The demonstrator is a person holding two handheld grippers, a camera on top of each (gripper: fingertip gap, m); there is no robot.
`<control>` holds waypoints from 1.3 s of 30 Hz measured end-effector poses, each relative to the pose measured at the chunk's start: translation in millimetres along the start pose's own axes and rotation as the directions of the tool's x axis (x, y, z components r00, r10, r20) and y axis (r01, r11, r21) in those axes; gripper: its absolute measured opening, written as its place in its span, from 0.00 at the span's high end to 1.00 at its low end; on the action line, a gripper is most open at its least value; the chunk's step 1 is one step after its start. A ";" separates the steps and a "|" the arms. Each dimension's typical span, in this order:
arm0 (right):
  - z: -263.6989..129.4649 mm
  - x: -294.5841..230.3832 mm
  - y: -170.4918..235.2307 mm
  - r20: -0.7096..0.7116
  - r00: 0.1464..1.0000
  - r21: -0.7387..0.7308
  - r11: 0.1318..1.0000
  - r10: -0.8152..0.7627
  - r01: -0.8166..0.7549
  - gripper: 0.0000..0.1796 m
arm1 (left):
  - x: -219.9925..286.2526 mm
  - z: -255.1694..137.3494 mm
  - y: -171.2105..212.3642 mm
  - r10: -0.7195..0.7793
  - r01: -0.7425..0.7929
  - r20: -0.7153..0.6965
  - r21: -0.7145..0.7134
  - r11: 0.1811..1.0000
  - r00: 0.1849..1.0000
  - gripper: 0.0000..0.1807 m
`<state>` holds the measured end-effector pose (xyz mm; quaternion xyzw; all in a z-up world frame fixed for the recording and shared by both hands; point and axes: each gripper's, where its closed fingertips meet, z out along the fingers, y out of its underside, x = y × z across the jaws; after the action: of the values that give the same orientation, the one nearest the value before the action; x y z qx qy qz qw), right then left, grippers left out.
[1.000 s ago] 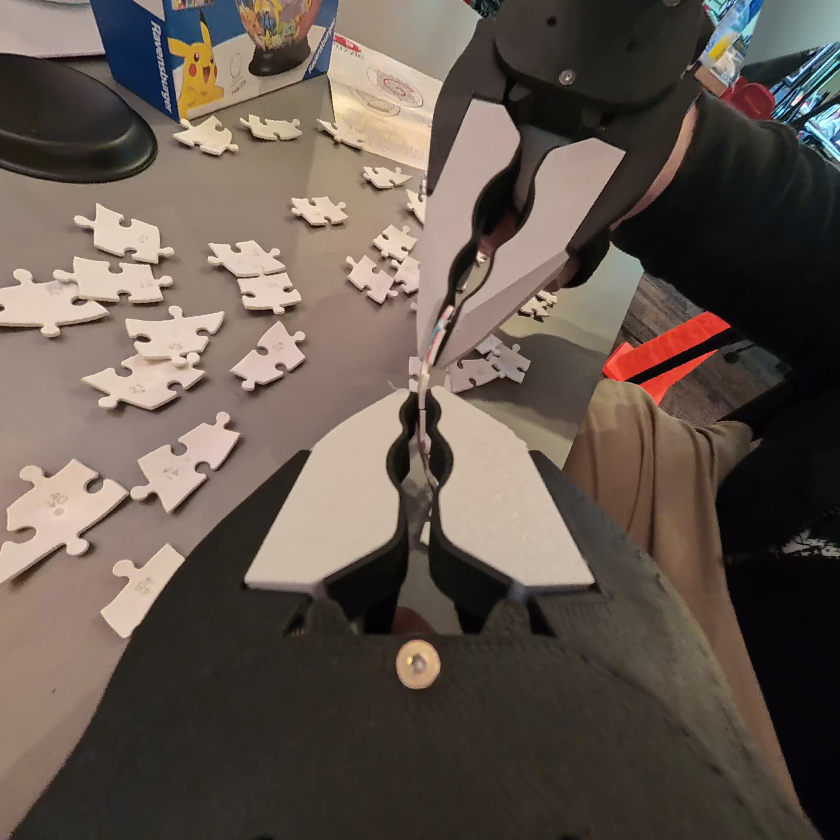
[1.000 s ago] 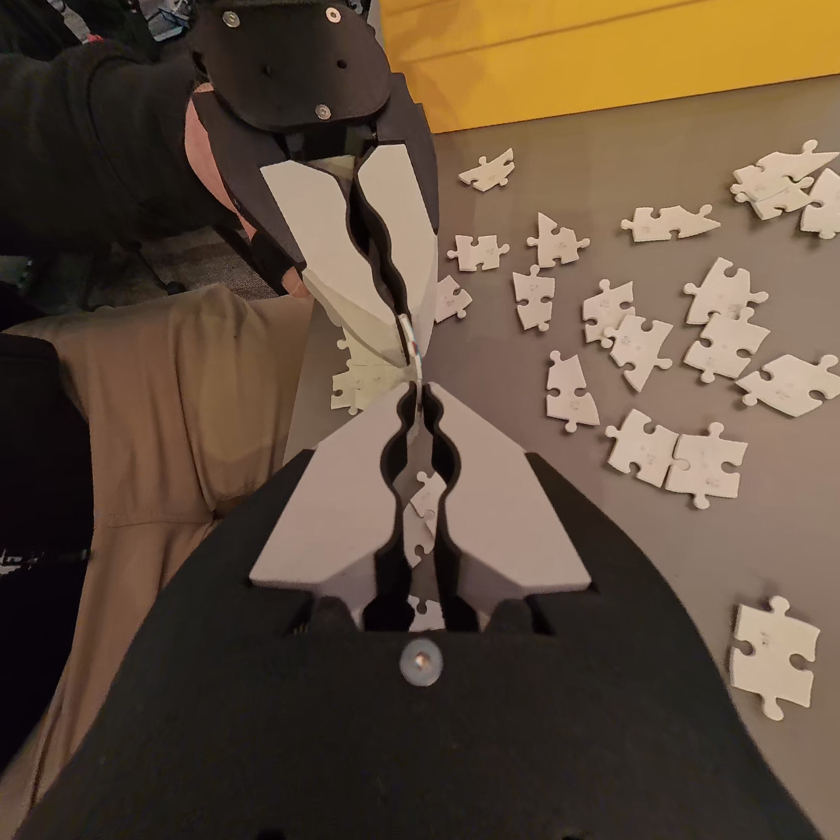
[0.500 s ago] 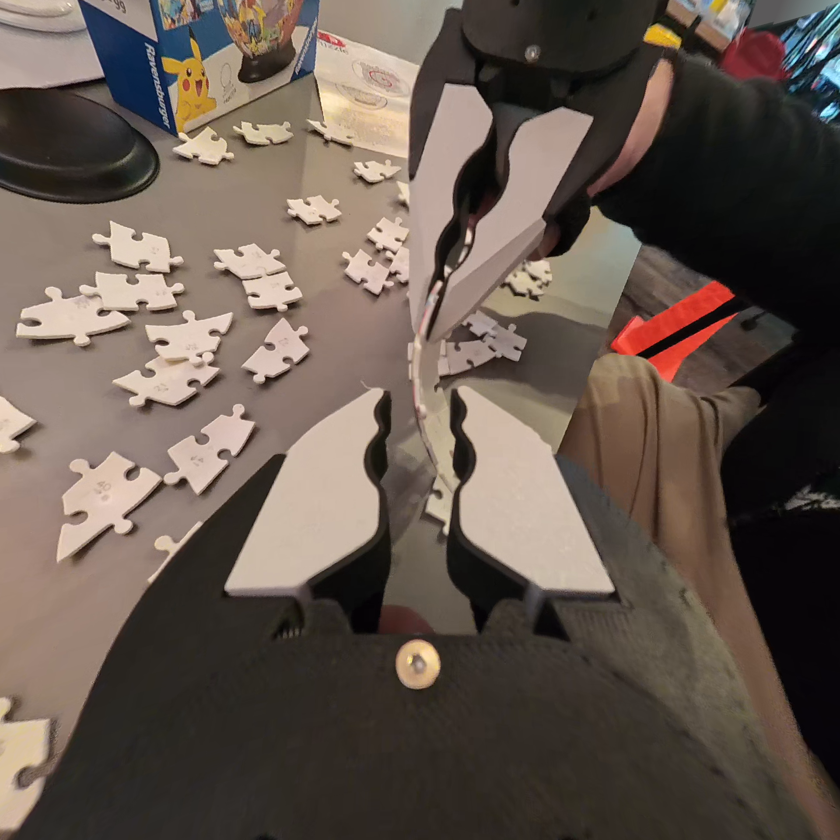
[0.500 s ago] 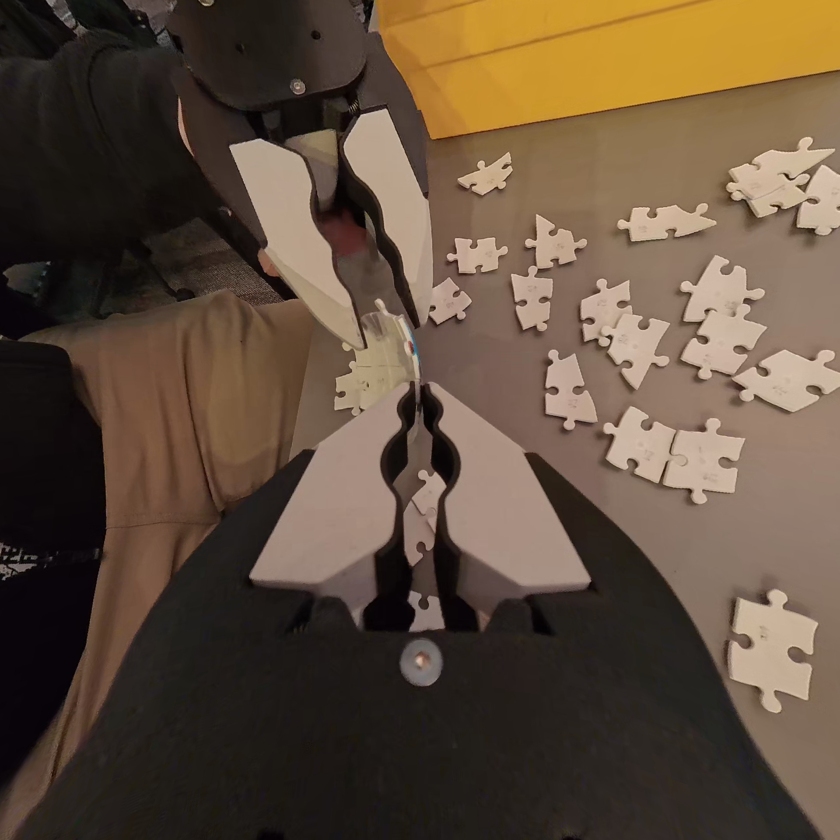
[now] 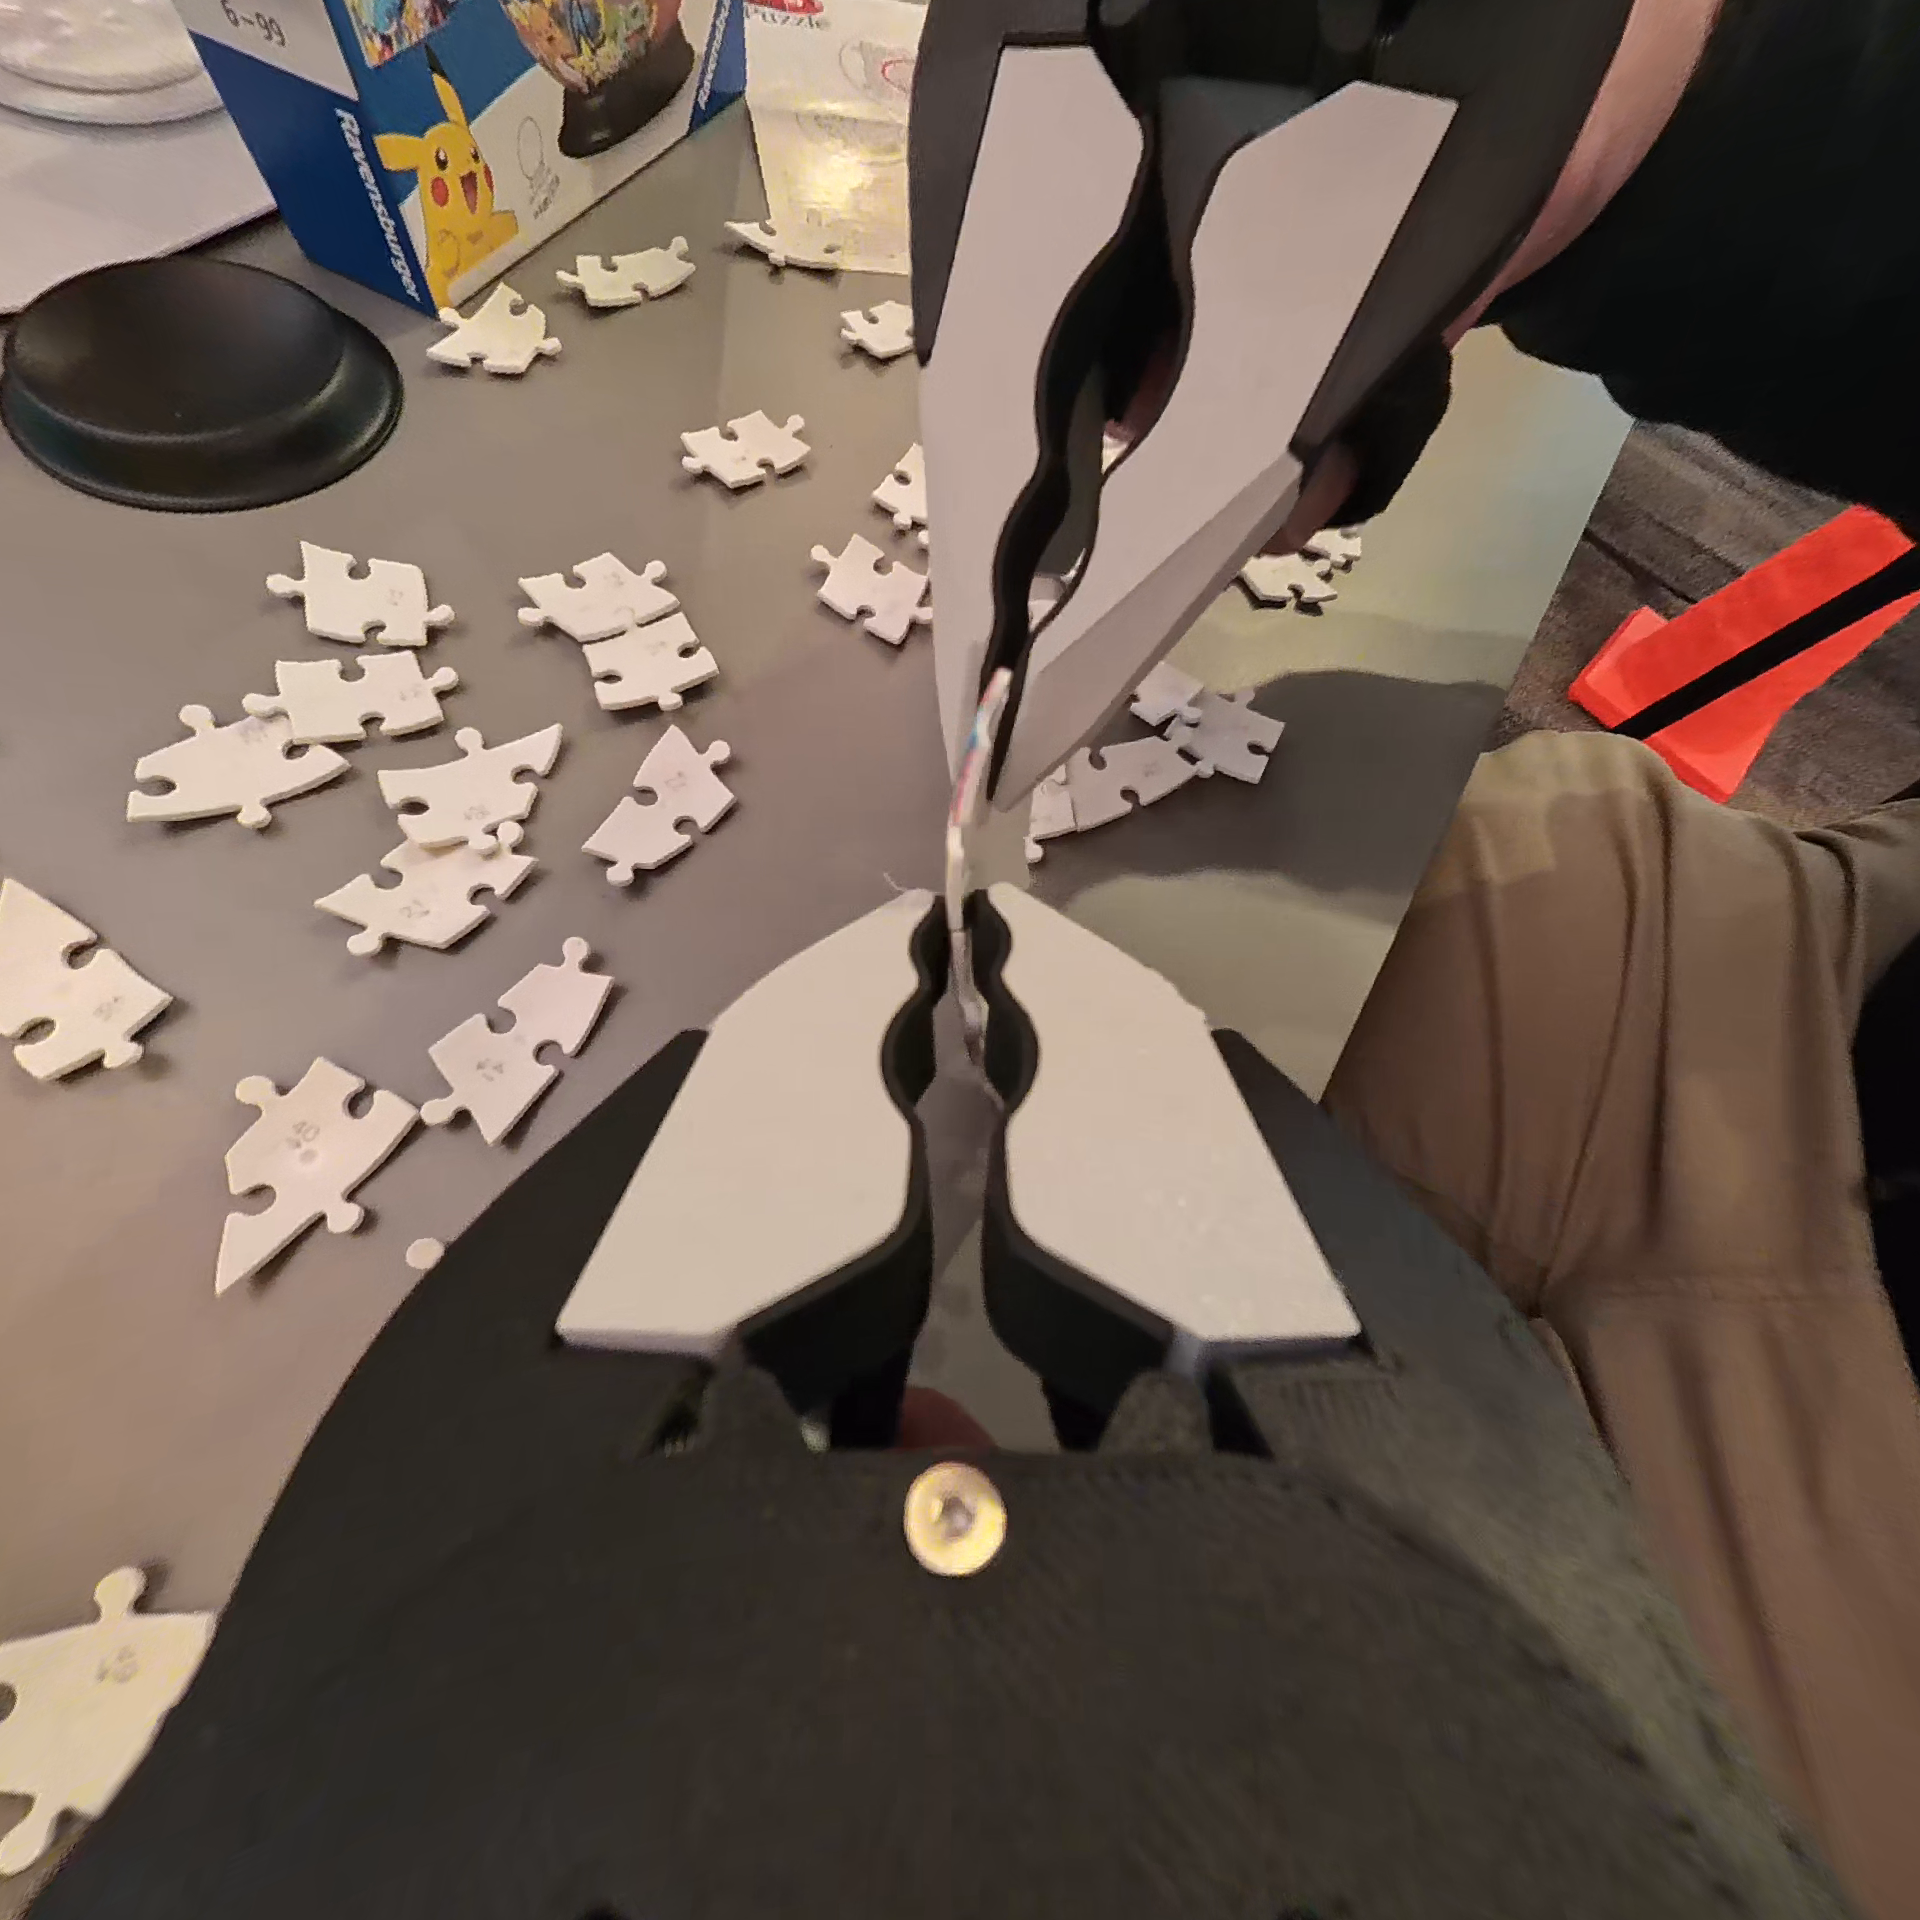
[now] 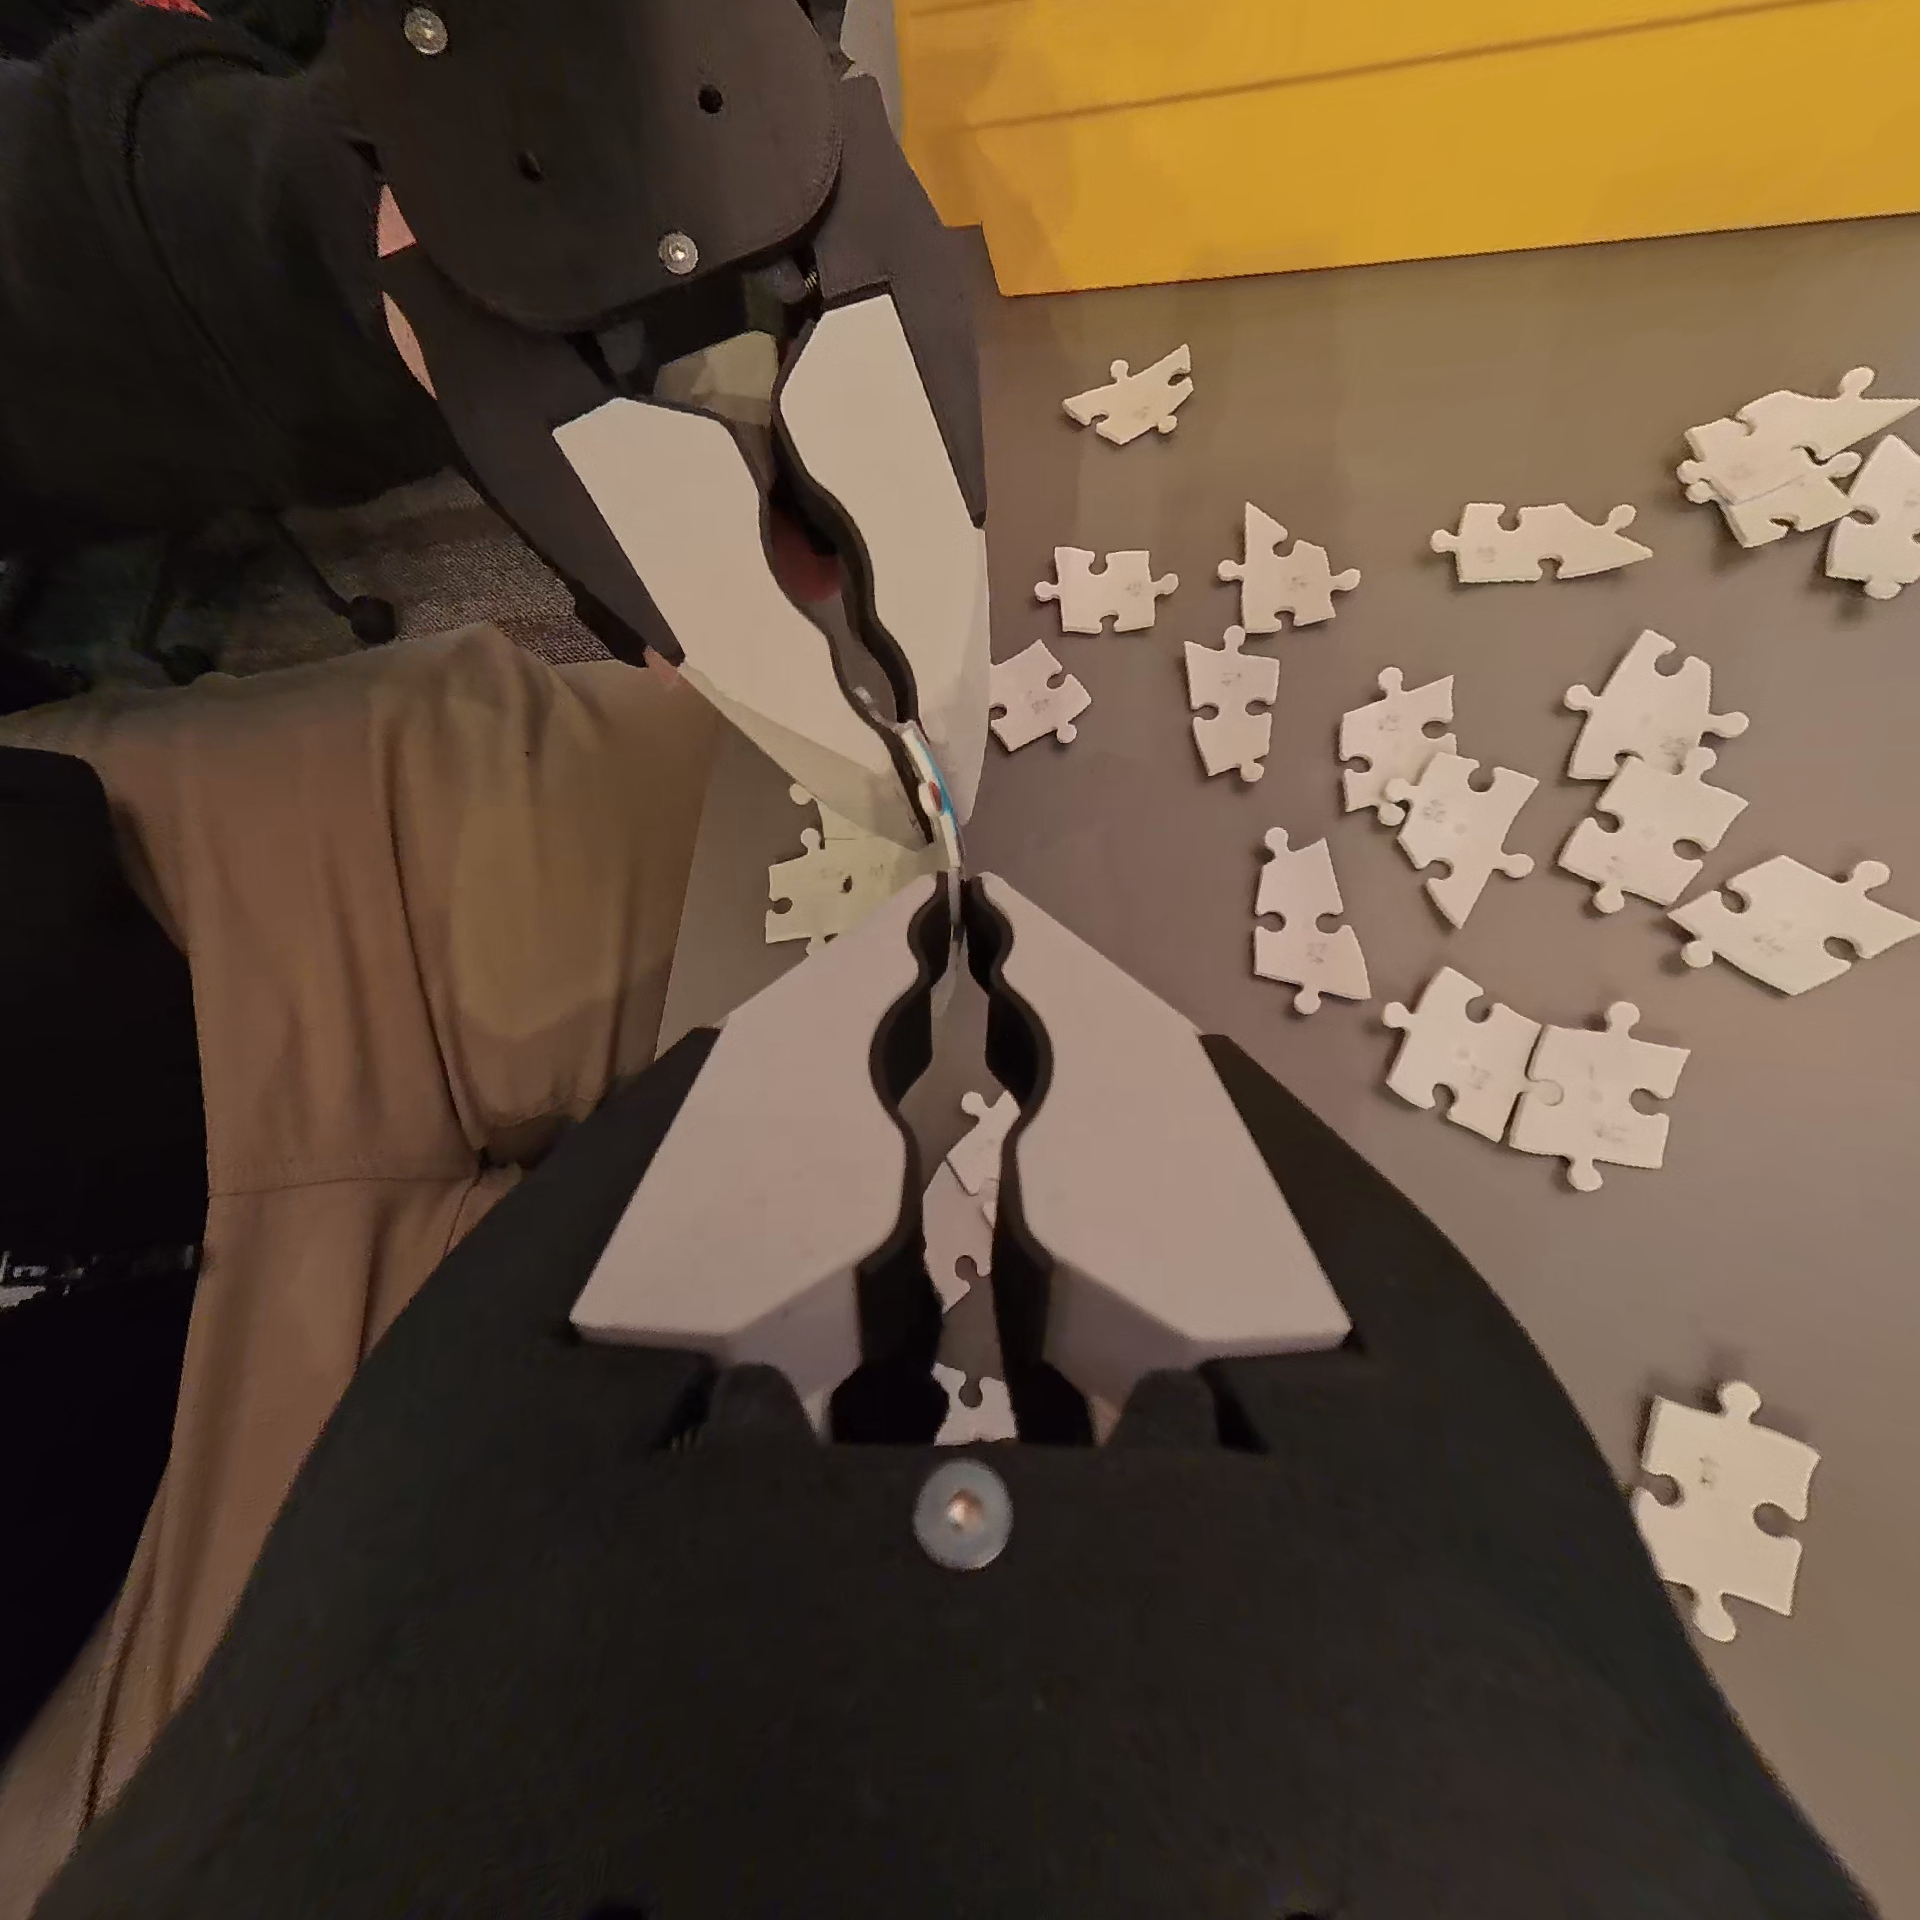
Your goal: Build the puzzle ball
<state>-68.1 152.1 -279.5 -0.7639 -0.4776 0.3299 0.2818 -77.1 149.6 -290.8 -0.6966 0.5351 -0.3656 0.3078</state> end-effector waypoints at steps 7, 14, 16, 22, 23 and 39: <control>1.5 -0.3 -0.3 -0.016 1.000 -0.027 0.999 -0.024 0.024 1.00 | -1.0 -4.5 -3.7 -0.005 0.005 0.006 0.020 1.000 1.000 0.93; 4.9 -0.4 -4.6 -0.021 0.999 -0.021 0.999 -0.025 0.025 0.97 | -2.9 -3.9 -1.9 -0.008 0.009 0.034 0.000 1.000 0.999 0.98; 3.2 1.6 -6.5 -0.024 1.000 -0.009 1.000 -0.013 0.013 0.93 | -5.0 -4.9 -1.6 -0.031 0.031 0.035 0.013 0.999 0.999 0.98; -3.3 10.2 -2.0 -0.027 0.999 -0.013 1.000 0.027 -0.027 0.90 | -12.6 -10.8 -1.4 -0.118 0.116 0.032 0.055 0.992 0.993 0.98; -3.5 10.6 -0.6 -0.022 0.999 -0.016 0.999 0.032 -0.032 0.90 | -13.5 -11.7 -1.7 -0.129 0.127 0.031 0.064 0.990 0.991 0.98; -24.0 30.9 38.9 -0.102 0.994 -0.199 0.978 0.045 -0.064 0.88 | -32.8 -26.2 2.7 -0.247 0.237 0.068 0.125 0.964 0.967 0.98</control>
<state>-18.3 162.7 -300.9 -0.8165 -0.4733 0.2500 0.2164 -105.7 179.8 -284.7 -0.7524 0.4108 -0.4014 0.3226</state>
